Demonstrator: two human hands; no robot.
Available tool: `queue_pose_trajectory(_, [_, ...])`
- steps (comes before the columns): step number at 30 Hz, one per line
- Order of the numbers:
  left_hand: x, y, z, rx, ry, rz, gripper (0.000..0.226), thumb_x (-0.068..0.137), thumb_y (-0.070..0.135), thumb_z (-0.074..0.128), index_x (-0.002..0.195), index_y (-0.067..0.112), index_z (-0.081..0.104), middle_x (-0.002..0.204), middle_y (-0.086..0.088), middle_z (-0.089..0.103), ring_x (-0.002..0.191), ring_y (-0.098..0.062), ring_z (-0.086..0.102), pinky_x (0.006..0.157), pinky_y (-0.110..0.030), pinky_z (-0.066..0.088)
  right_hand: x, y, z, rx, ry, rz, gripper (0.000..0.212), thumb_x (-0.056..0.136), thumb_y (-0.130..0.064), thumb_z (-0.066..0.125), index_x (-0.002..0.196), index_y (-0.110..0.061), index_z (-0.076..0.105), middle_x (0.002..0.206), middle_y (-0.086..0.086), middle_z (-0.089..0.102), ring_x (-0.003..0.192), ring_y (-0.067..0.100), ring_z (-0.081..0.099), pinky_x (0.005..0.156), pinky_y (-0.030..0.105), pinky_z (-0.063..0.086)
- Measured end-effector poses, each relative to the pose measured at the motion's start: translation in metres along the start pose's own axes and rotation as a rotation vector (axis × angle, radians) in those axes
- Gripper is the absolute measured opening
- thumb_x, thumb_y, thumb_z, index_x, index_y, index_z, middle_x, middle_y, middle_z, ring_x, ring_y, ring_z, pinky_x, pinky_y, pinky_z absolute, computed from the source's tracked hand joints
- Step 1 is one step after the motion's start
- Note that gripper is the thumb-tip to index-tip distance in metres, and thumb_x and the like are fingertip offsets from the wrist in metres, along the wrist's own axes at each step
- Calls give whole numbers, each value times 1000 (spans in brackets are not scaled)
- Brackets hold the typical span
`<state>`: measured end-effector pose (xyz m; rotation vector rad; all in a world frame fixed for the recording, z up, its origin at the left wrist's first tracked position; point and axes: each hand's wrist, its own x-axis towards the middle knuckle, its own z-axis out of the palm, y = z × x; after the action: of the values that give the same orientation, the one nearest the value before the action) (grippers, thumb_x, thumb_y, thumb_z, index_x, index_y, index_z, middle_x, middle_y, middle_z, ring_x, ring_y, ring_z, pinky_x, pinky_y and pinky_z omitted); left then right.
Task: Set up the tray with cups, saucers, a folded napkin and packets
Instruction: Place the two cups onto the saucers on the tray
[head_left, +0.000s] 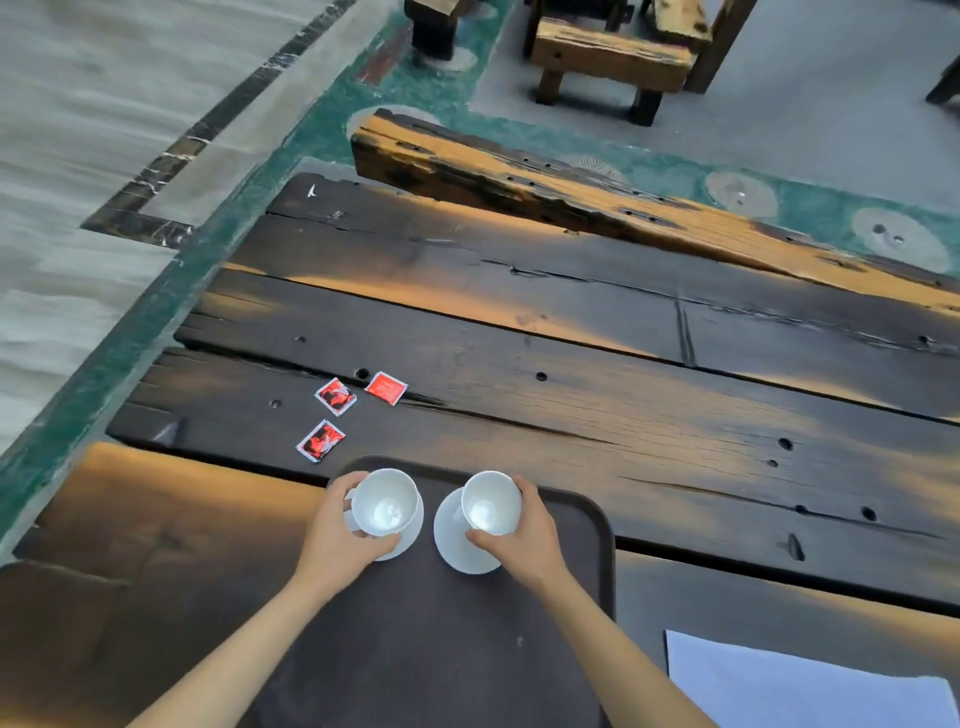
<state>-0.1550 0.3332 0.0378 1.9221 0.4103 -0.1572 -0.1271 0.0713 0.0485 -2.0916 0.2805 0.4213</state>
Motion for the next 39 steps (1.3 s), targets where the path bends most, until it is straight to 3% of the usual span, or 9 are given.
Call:
queue_pose_trajectory(7, [5, -17, -4, 24, -8, -41, 83, 53, 11, 94, 124, 30, 56, 130, 9, 59, 118, -18, 58, 87, -39, 60, 2, -1, 26, -46, -3, 58, 86, 56, -40, 88, 129, -43, 43, 125, -23, 56, 118, 11, 55, 94, 33, 50])
queue_pose_trajectory(12, [6, -27, -6, 1, -39, -73, 86, 55, 8, 94, 129, 31, 55, 134, 11, 55, 122, -16, 55, 78, -22, 56, 1, 2, 33, -36, 21, 75, 85, 57, -39, 88, 127, -47, 43, 125, -27, 56, 116, 7, 56, 91, 29, 49])
queue_pose_trajectory(16, [5, -27, -7, 5, -60, -58, 87, 62, 8, 91, 135, 32, 52, 137, 12, 53, 128, -14, 51, 88, -27, 56, 2, 4, 34, -41, 8, 94, 97, 57, -40, 89, 142, -36, 42, 136, -18, 55, 127, 12, 53, 102, 35, 49])
queue_pose_trajectory(20, [2, -22, -11, 84, -90, -16, 93, 64, 13, 91, 143, 31, 46, 142, 13, 51, 135, -16, 48, 106, -40, 49, -1, 0, 31, -43, -18, 118, 116, 58, -45, 88, 156, -33, 28, 154, -14, 45, 142, 14, 42, 114, 40, 41])
queue_pose_trajectory(24, [-3, -13, -17, 226, -127, 6, 114, 65, 28, 93, 158, 28, 26, 162, 15, 30, 148, -11, 31, 113, -34, 35, -10, -3, 21, 5, -21, 114, 125, 58, -52, 89, 161, -35, 19, 159, -12, 41, 147, 13, 37, 117, 40, 39])
queue_pose_trajectory(30, [-15, 11, -14, 384, -138, 152, 118, 72, 41, 87, 161, 36, 9, 167, 25, 5, 155, -2, -7, 121, -45, 30, -42, 7, -18, 38, 37, 57, 123, 61, -62, 86, 160, -41, 17, 165, -13, 32, 153, 11, 27, 121, 41, 33])
queue_pose_trajectory(35, [-32, 41, 14, 417, -188, 291, 121, 72, 45, 87, 161, 39, 6, 160, 39, -7, 152, 4, -13, 122, -38, 19, -71, 29, -62, 25, 99, 26, 119, 64, -65, 84, 160, -39, 19, 165, -17, 29, 151, 8, 28, 120, 36, 34])
queue_pose_trajectory(37, [-45, 53, 31, 428, -215, 357, 119, 73, 45, 86, 161, 39, 5, 161, 38, -7, 154, 0, -11, 124, -42, 18, -84, 40, -80, 25, 114, 18, 113, 67, -61, 85, 159, -37, 24, 160, -22, 35, 146, 5, 33, 118, 40, 40])
queue_pose_trajectory(39, [-53, 60, 42, 428, -231, 380, 117, 74, 43, 84, 161, 39, 7, 164, 31, -4, 156, -7, -7, 125, -50, 20, -87, 50, -93, -19, 139, -9, 103, 71, -58, 85, 156, -37, 32, 145, -34, 41, 136, -1, 39, 115, 33, 39])
